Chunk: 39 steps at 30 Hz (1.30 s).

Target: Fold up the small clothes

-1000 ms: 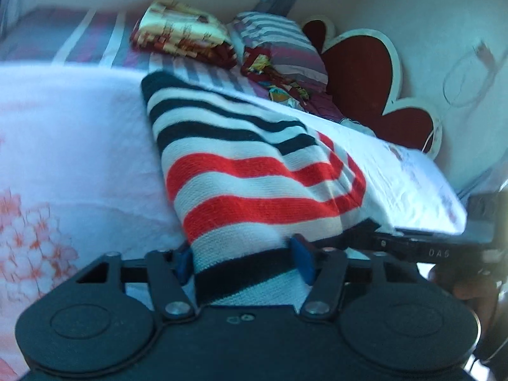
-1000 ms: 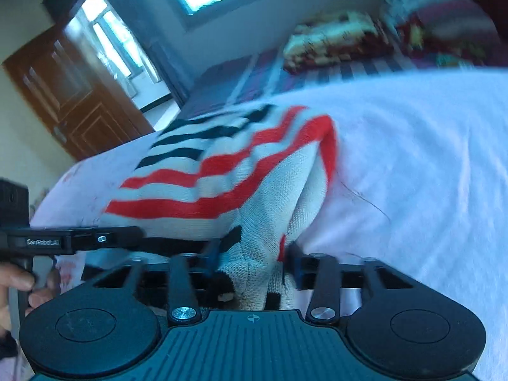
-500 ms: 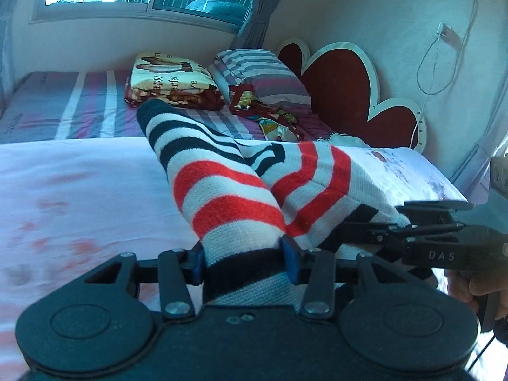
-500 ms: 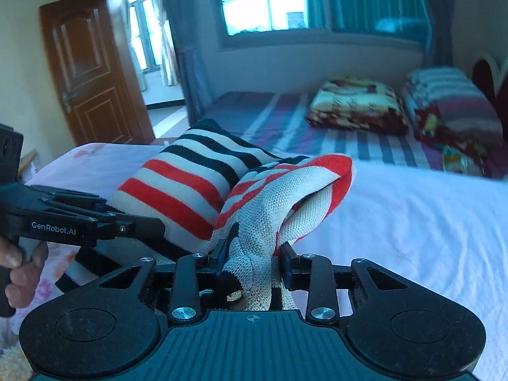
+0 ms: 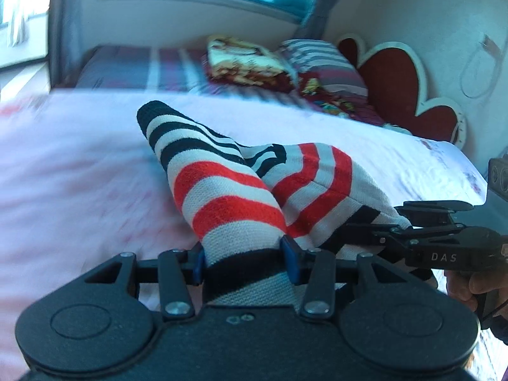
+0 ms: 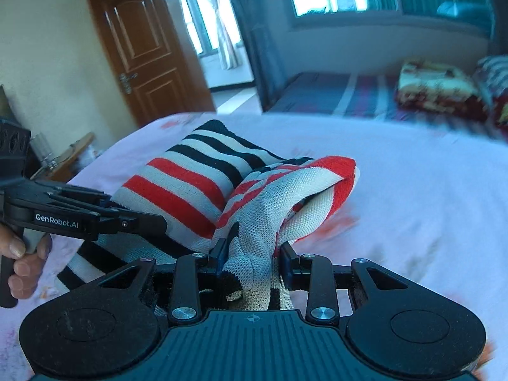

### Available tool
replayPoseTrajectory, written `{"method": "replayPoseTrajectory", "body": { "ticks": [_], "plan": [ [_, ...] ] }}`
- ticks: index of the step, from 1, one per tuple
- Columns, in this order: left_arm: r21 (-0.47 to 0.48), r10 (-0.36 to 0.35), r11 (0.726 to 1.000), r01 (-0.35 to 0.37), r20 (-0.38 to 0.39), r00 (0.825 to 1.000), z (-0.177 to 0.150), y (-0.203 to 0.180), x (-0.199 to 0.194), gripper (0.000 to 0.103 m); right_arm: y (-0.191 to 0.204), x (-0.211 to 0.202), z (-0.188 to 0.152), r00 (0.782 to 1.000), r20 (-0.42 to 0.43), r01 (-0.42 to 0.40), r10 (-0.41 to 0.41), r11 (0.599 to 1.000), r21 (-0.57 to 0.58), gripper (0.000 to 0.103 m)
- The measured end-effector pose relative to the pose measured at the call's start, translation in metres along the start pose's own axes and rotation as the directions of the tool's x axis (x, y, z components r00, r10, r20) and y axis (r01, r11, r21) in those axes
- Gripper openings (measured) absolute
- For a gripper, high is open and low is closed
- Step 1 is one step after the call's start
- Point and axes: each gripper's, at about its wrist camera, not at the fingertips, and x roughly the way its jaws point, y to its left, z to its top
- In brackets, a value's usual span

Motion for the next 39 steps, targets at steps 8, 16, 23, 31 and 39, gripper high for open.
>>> {"method": "replayPoseTrajectory", "body": {
  "ticks": [8,16,23,31,39],
  "plan": [
    [-0.21,-0.055,0.975,0.067,0.062,0.997,-0.032,0.043,0.023,0.07,-0.049,0.033,-0.028,0.999,-0.034,-0.027,0.035,0.977,0.212,0.035],
    [-0.186,0.027,0.983,-0.004,0.117,0.993,-0.034,0.057,-0.023,0.069,-0.067,-0.01,-0.012,1.0,0.024,0.005,-0.012,0.97,0.244,0.043],
    [0.001,0.006,1.0,-0.006,0.131,0.991,0.006,0.026,-0.011,0.04,-0.027,0.009,0.029,0.997,0.066,0.044,-0.047,0.998,0.037,0.003],
    [0.044,0.078,0.996,-0.08,0.058,0.995,-0.001,0.015,0.037,0.042,-0.03,0.068,0.02,0.985,-0.065,0.155,-0.16,0.985,-0.081,0.003],
    [0.101,0.064,0.992,-0.073,0.094,0.993,-0.007,0.003,-0.005,0.04,-0.011,-0.006,0.013,0.988,0.024,0.152,-0.15,0.984,-0.098,0.003]
  ]
}}
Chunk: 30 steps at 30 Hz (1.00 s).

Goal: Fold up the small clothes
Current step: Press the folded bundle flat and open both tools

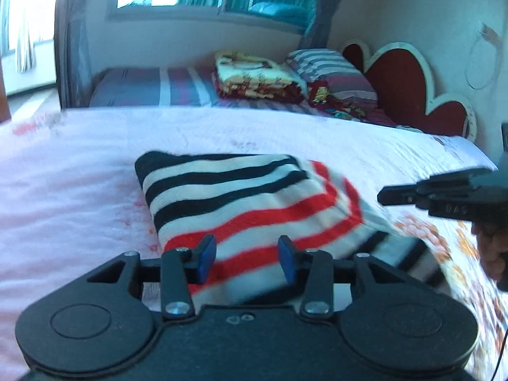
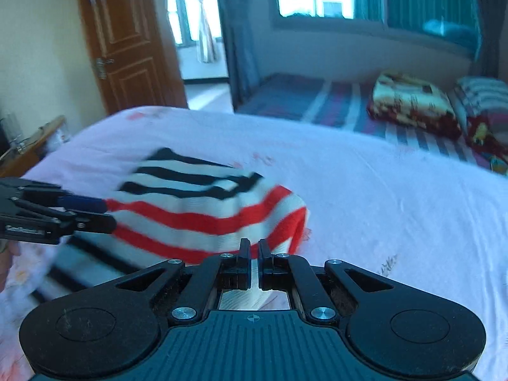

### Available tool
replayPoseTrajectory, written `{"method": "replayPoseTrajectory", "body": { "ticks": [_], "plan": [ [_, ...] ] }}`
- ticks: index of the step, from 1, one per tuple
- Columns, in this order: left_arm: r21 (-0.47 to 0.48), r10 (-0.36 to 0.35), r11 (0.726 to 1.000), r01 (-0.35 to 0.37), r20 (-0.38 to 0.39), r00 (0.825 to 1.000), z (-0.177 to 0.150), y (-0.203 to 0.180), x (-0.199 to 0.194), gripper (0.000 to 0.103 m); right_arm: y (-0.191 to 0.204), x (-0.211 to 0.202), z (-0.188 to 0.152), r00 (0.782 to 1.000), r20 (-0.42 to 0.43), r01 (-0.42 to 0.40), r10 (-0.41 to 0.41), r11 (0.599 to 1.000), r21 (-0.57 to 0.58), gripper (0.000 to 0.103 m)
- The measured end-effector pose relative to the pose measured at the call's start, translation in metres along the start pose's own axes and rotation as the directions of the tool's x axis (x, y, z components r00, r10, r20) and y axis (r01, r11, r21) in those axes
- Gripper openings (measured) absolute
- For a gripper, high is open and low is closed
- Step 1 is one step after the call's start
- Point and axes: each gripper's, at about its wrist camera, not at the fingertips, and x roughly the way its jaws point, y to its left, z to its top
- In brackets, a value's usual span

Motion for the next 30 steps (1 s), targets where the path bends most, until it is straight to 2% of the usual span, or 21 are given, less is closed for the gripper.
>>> {"method": "replayPoseTrajectory", "body": {
  "ticks": [4,8,11,17,19,21,23,26,28,30],
  "plan": [
    [-0.006,0.005,1.0,-0.005,0.003,1.0,-0.021,-0.018,-0.022,0.04,0.025,-0.02,-0.012,0.999,-0.016,-0.031,0.029,0.996,-0.082,0.003],
    [0.002,0.041,0.999,-0.041,-0.003,0.999,-0.036,-0.031,-0.022,0.041,0.038,-0.007,-0.032,0.997,-0.074,-0.008,-0.004,0.989,-0.151,0.003],
    [-0.001,0.044,0.999,-0.044,-0.007,0.999,-0.036,-0.031,-0.02,0.041,0.029,0.006,-0.04,0.994,-0.103,0.011,-0.022,0.995,-0.102,0.003],
    [0.05,0.079,0.996,-0.079,0.002,0.997,-0.041,-0.036,-0.012,0.041,0.014,0.014,-0.046,0.991,-0.098,0.09,-0.095,0.995,-0.05,0.0],
    [0.046,0.077,0.996,-0.078,0.006,0.997,-0.043,-0.035,-0.014,0.041,0.012,0.012,-0.045,0.99,-0.104,0.092,-0.096,0.995,-0.038,0.0],
    [0.051,0.083,0.995,-0.083,0.007,0.997,-0.041,-0.033,-0.016,0.041,0.014,0.002,-0.041,0.993,-0.083,0.088,-0.089,0.996,-0.024,0.0],
    [0.023,0.084,0.996,-0.085,0.029,0.996,-0.039,-0.033,-0.032,0.044,0.023,-0.022,-0.037,0.997,-0.02,0.07,-0.07,0.997,-0.019,0.0],
    [-0.016,0.096,0.995,-0.095,0.068,0.993,-0.046,-0.032,-0.057,0.047,0.042,-0.046,-0.039,1.0,0.016,0.022,-0.021,0.998,-0.066,0.0],
    [-0.011,0.106,0.994,-0.106,0.036,0.994,-0.055,-0.033,-0.057,0.045,0.051,-0.044,-0.044,1.0,-0.019,0.011,-0.013,0.995,-0.1,0.0],
    [-0.006,0.119,0.993,-0.119,-0.016,0.993,-0.065,-0.033,-0.046,0.045,0.055,-0.027,-0.053,0.993,-0.091,0.062,-0.075,0.989,-0.135,0.0]
  ]
}}
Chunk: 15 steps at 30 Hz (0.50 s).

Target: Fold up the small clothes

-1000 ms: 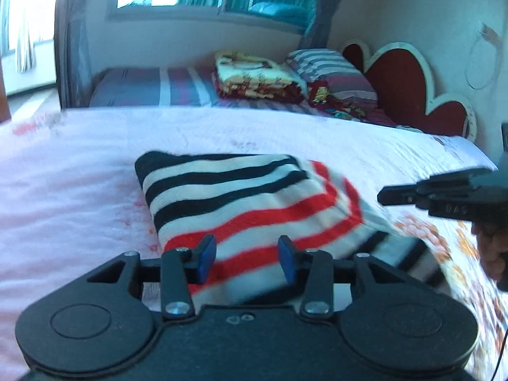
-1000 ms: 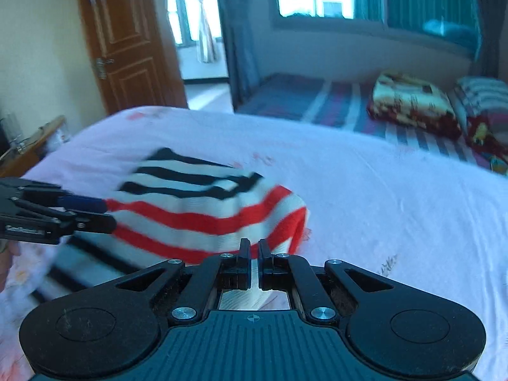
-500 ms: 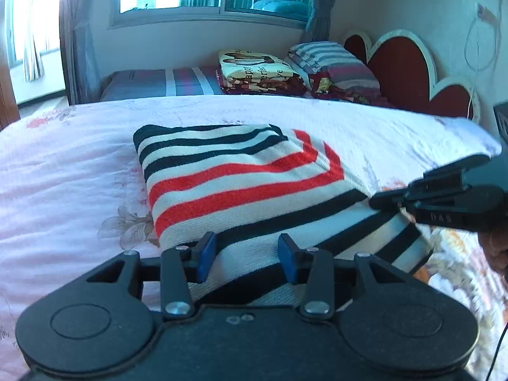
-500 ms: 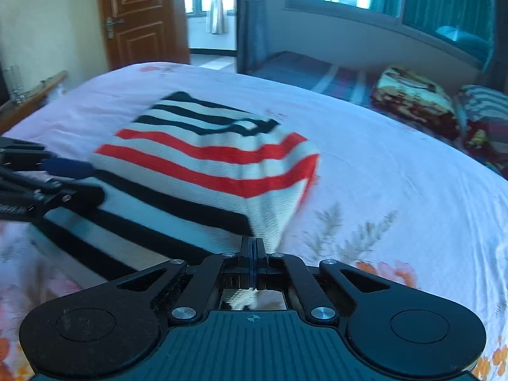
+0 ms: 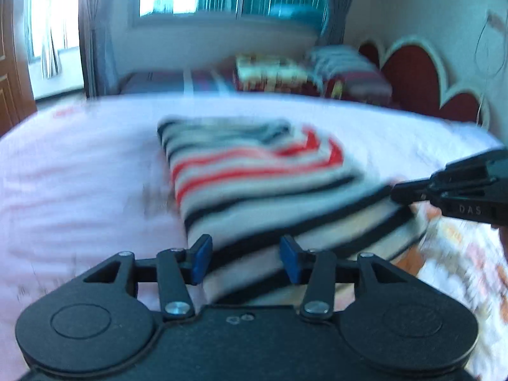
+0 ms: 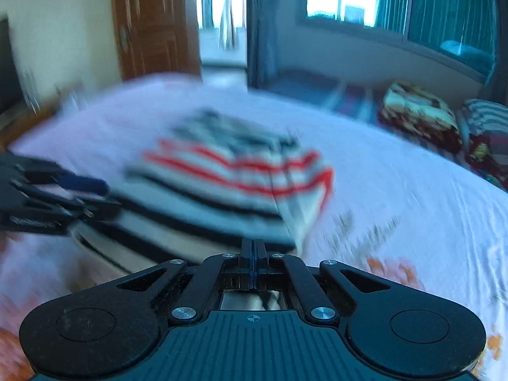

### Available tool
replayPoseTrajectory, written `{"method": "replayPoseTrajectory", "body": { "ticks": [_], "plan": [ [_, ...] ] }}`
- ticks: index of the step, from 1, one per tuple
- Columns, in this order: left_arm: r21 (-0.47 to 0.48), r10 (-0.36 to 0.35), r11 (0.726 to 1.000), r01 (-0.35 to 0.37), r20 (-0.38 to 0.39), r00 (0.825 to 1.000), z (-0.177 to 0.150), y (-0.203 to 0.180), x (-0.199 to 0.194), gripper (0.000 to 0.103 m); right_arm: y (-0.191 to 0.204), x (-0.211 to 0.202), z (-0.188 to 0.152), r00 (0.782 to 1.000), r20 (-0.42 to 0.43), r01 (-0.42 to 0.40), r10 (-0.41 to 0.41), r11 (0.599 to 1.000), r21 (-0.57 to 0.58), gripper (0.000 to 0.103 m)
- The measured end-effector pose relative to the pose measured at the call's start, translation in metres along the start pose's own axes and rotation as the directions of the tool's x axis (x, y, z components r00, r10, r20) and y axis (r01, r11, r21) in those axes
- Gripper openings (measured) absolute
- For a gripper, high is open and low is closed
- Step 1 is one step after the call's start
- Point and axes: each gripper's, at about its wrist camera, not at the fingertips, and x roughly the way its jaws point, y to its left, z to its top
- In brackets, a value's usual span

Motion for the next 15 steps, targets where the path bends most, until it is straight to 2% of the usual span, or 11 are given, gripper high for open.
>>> {"method": "replayPoseTrajectory", "body": {
  "ticks": [1,2,6,8,9,10,11,12,13,15],
  "plan": [
    [0.003,0.004,1.0,-0.004,0.002,1.0,-0.004,-0.001,0.002,0.045,-0.001,0.01,-0.004,0.999,-0.038,0.008,-0.008,1.0,0.007,0.0],
    [0.003,0.01,1.0,-0.01,0.007,1.0,-0.007,-0.002,0.003,0.046,-0.004,0.014,-0.008,0.999,-0.041,-0.002,0.004,1.0,0.031,0.0],
    [-0.021,0.025,0.999,-0.024,0.019,1.0,-0.009,-0.003,-0.003,0.048,-0.006,0.012,-0.01,1.0,-0.028,-0.007,0.008,0.999,0.048,0.0],
    [-0.043,0.038,0.998,-0.037,0.03,0.999,-0.01,-0.006,-0.017,0.049,-0.012,0.0,-0.011,1.0,-0.01,-0.019,0.02,0.994,0.111,0.0],
    [-0.046,0.046,0.998,-0.043,0.049,0.998,-0.011,-0.009,-0.029,0.052,-0.014,-0.012,-0.013,1.0,0.016,-0.014,0.012,0.99,0.14,0.0],
    [-0.045,0.057,0.998,-0.054,0.072,0.996,-0.011,-0.013,-0.043,0.063,-0.014,-0.026,-0.015,0.999,0.035,0.005,-0.01,0.988,0.156,0.001],
    [-0.046,0.08,0.996,-0.076,0.102,0.992,-0.013,-0.019,-0.059,0.069,-0.014,-0.041,-0.016,0.998,0.05,0.029,-0.038,0.985,0.173,0.012],
    [-0.052,0.105,0.994,-0.099,0.131,0.986,-0.015,-0.025,-0.075,0.071,-0.014,-0.058,-0.021,0.995,0.072,0.054,-0.069,0.978,0.201,0.066],
    [-0.062,0.13,0.991,-0.121,0.154,0.98,-0.018,-0.032,-0.091,0.075,-0.014,-0.077,-0.027,0.99,0.107,0.065,-0.091,0.971,0.231,0.102],
    [-0.086,0.17,0.984,-0.157,0.174,0.97,-0.025,-0.045,-0.121,0.078,-0.008,-0.116,-0.043,0.975,0.186,0.073,-0.122,0.966,0.248,0.103]
  ]
}}
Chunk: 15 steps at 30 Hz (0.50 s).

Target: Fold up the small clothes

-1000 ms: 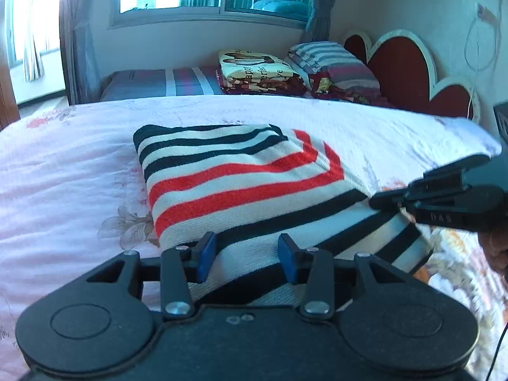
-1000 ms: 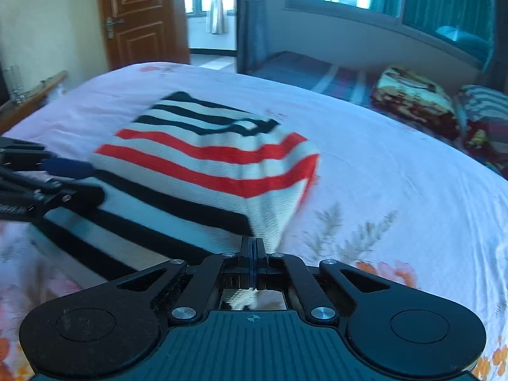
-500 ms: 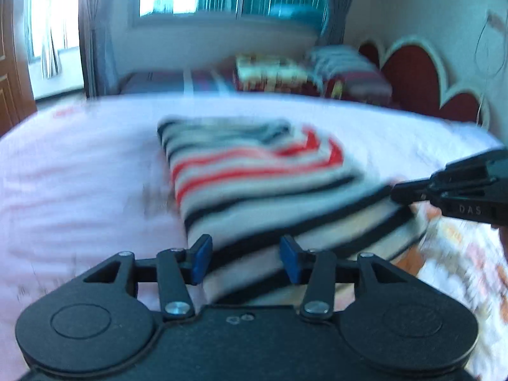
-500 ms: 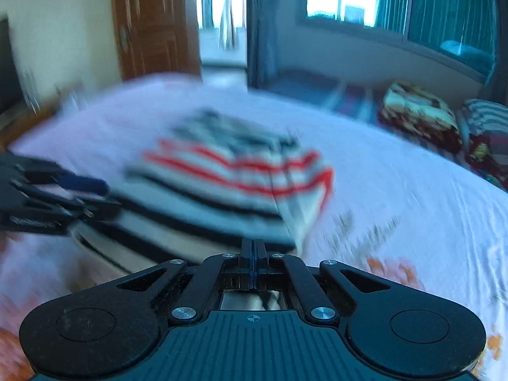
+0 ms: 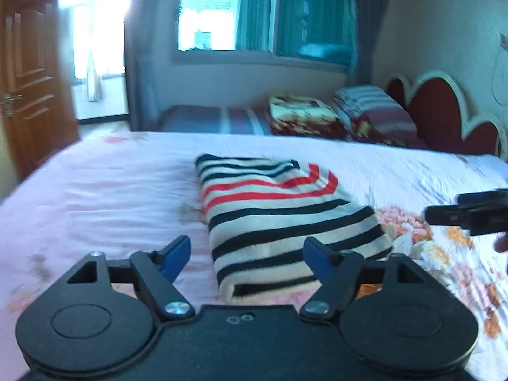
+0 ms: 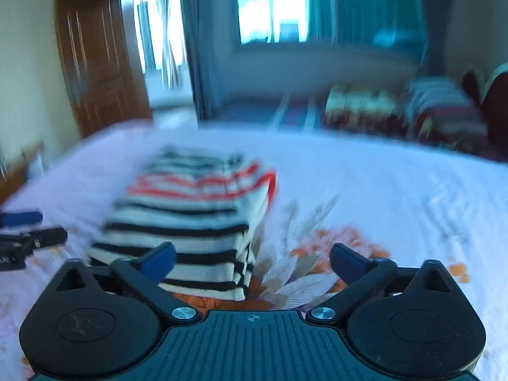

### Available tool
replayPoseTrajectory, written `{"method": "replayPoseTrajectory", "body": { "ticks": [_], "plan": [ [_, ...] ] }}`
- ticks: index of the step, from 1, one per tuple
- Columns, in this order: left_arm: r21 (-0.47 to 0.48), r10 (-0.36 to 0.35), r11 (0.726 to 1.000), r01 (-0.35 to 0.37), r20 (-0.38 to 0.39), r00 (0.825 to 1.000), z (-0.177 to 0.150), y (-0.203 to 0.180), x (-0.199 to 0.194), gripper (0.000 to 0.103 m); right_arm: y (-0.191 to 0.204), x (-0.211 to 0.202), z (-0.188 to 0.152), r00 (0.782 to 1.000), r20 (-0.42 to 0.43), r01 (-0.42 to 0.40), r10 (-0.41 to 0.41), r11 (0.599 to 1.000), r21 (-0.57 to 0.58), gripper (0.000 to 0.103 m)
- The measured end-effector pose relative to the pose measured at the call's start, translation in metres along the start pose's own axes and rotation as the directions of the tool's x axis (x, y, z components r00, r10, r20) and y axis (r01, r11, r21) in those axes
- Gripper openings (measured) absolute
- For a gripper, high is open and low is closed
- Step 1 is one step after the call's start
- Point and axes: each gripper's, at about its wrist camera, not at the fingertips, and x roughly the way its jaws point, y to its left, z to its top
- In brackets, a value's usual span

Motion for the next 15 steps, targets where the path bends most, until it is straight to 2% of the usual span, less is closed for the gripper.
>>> {"method": "replayPoseTrajectory", "body": {
  "ticks": [2,5,7,10,11,12,13,14,15],
  "plan": [
    [-0.008,0.025,1.0,-0.025,0.026,0.999,-0.007,-0.011,-0.032,0.082,0.0,-0.034,-0.01,1.0,0.006,-0.004,0.004,1.0,0.018,0.103],
    [0.029,0.055,0.998,-0.057,0.067,0.996,-0.021,-0.034,-0.079,0.083,0.004,-0.083,-0.031,1.0,0.02,0.022,-0.023,0.999,0.048,0.103],
    [0.064,0.061,0.996,-0.067,0.088,0.994,-0.029,-0.049,-0.106,0.083,0.01,-0.111,-0.046,1.0,0.023,0.021,-0.021,0.999,0.028,0.103],
    [0.066,0.067,0.995,-0.076,0.128,0.989,-0.04,-0.066,-0.145,0.083,0.016,-0.149,-0.066,0.999,0.038,0.016,-0.016,1.0,-0.002,0.103],
    [0.066,0.055,0.996,-0.064,0.124,0.991,-0.043,-0.07,-0.156,0.079,0.018,-0.16,-0.071,0.999,0.042,0.017,-0.017,1.0,-0.009,0.103],
    [0.075,0.008,0.997,-0.018,0.132,0.991,-0.047,-0.072,-0.167,0.079,0.018,-0.171,-0.074,0.999,0.049,0.017,-0.017,1.0,-0.008,0.103],
    [0.076,0.009,0.997,-0.02,0.139,0.99,-0.049,-0.075,-0.174,0.035,0.019,-0.182,-0.077,0.998,0.06,0.018,-0.017,1.0,-0.003,0.103],
    [0.077,0.039,0.996,-0.047,0.112,0.993,-0.051,-0.079,-0.178,0.015,0.02,-0.192,-0.079,0.997,0.07,0.018,-0.018,1.0,0.001,0.103],
    [0.053,0.045,0.997,-0.051,0.107,0.993,-0.053,-0.08,-0.183,0.012,0.022,-0.202,-0.081,0.997,0.078,0.021,-0.021,1.0,0.001,0.103]
  ]
}}
